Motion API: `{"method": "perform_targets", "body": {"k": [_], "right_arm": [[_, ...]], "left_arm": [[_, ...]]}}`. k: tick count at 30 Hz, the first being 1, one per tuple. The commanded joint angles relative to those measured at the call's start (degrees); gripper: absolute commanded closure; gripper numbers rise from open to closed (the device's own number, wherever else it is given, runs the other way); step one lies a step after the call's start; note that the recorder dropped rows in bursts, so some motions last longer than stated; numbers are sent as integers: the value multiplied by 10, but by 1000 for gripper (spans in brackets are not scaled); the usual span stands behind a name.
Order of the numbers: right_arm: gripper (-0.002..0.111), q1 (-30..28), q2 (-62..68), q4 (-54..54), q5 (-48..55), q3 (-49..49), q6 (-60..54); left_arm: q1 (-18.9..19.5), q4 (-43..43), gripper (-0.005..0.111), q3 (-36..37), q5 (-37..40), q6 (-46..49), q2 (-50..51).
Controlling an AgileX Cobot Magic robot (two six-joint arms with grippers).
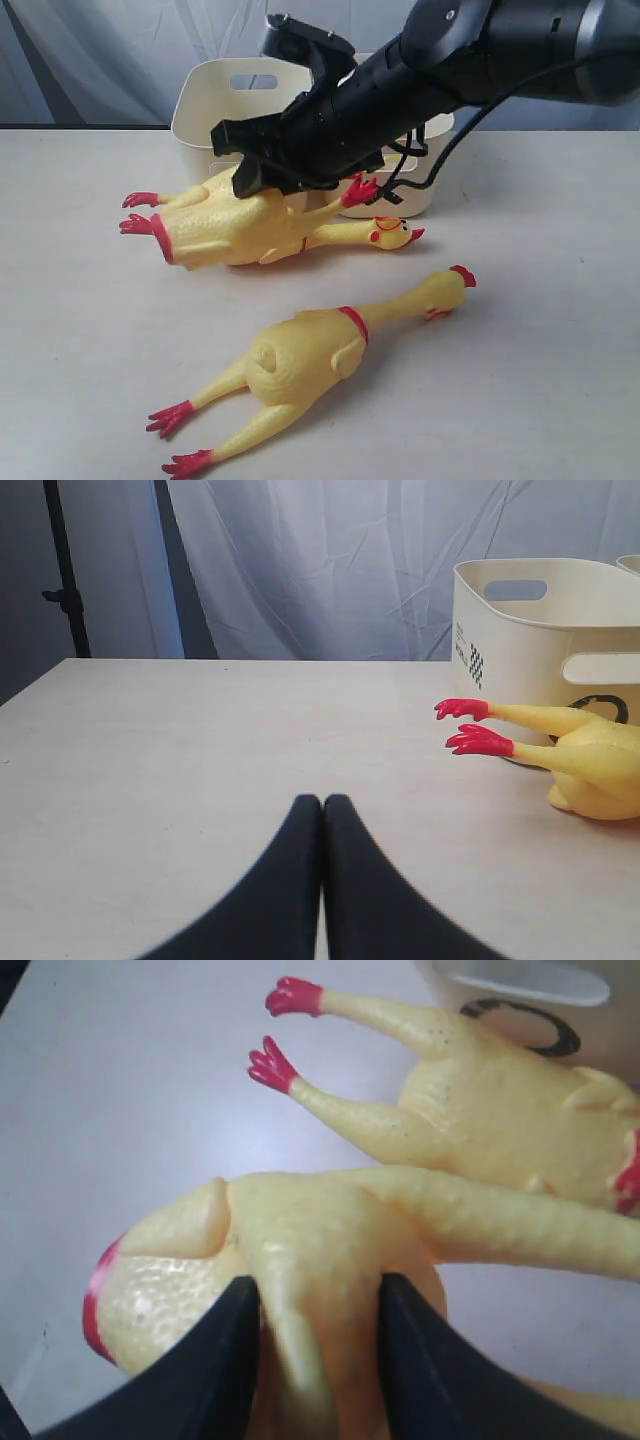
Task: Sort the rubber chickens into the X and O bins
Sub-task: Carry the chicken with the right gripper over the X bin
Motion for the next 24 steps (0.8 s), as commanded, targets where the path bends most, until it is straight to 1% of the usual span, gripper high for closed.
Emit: {"method": "perform_targets", "body": {"k": [1,6,16,19,24], "right_arm": [[109,-1,-35,1,-63,1,0],[109,-1,-62,-50,-170,1,0],[109,-4,-58,-139,-370,1,0],[109,-27,-51,-141,-402,1,-9],[109,-88,-26,-141,-445,1,-25]], "left_arm": [[2,-4,107,3,-3,0,-3],[2,-4,107,3,-3,0,-3],[2,-4,107,3,-3,0,-3],[2,-4,107,3,-3,0,-3],[2,-4,107,3,-3,0,-3]]}}
